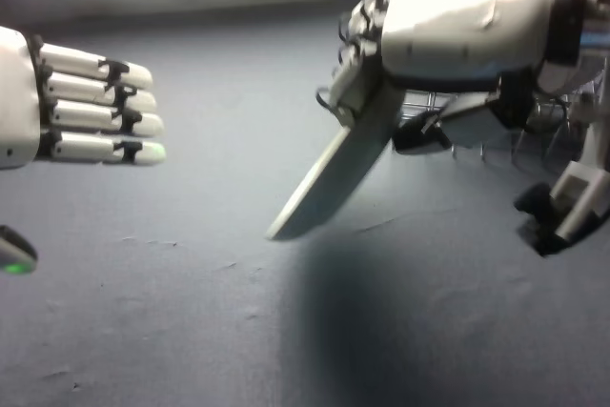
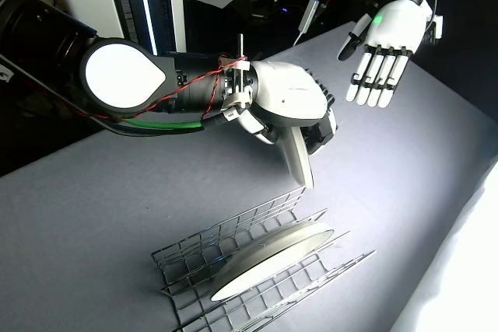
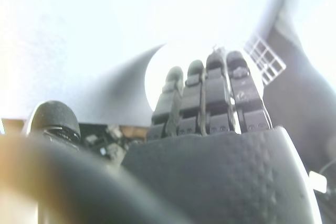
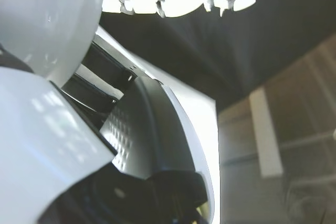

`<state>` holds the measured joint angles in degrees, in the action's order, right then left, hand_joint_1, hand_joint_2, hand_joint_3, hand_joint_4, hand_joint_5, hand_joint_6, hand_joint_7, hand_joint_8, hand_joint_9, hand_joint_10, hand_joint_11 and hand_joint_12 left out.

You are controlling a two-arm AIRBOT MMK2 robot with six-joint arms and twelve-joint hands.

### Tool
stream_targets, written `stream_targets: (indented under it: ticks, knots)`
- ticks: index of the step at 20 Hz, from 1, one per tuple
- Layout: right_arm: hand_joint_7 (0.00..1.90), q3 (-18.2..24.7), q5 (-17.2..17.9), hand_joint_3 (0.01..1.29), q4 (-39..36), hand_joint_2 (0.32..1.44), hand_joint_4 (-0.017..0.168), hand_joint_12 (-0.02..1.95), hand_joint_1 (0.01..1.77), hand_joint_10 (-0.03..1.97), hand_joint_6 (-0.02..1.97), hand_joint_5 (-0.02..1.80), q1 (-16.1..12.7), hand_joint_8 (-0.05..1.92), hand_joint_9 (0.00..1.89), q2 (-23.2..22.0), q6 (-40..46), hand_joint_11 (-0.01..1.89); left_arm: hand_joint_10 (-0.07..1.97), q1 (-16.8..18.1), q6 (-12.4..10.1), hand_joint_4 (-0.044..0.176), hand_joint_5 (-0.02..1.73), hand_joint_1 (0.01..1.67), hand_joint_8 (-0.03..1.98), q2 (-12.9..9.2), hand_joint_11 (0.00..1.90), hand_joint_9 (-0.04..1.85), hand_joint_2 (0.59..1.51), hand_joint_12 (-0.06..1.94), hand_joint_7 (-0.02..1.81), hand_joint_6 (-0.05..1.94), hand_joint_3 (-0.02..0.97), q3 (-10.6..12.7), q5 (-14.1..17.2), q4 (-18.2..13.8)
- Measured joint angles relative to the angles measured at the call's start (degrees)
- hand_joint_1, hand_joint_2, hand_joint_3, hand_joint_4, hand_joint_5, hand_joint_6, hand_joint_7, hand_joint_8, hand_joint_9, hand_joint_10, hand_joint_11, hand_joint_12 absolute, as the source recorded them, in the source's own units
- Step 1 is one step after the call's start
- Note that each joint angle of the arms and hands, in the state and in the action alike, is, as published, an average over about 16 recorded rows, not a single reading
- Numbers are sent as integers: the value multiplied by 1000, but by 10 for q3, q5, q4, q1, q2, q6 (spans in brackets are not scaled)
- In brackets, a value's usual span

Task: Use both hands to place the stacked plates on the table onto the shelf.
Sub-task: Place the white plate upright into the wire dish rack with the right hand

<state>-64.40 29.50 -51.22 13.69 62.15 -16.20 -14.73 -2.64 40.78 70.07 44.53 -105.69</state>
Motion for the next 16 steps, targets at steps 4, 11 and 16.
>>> stream_targets:
  ticks: [4,11,16]
  knots:
    - [1125,10,-7,15,78,970,0,1094,1325,1023,922,958,-10,688,971,-9,2,757,7,7,-13,-1,20,14,-1,-7,14,22,1132,7,14,5,8,-3,-10,-13]
    - [1117,21,-48,15,206,970,-4,1108,1328,1052,926,950,-36,728,949,-18,8,731,7,24,-39,-1,21,14,-1,-11,14,20,1131,7,14,5,7,-9,-18,-44]
    - [1121,26,-92,15,278,970,-6,1129,1336,1064,918,951,-53,728,942,-20,15,716,7,31,-49,-1,20,16,-1,-10,14,20,1130,7,17,5,7,0,-21,-59]
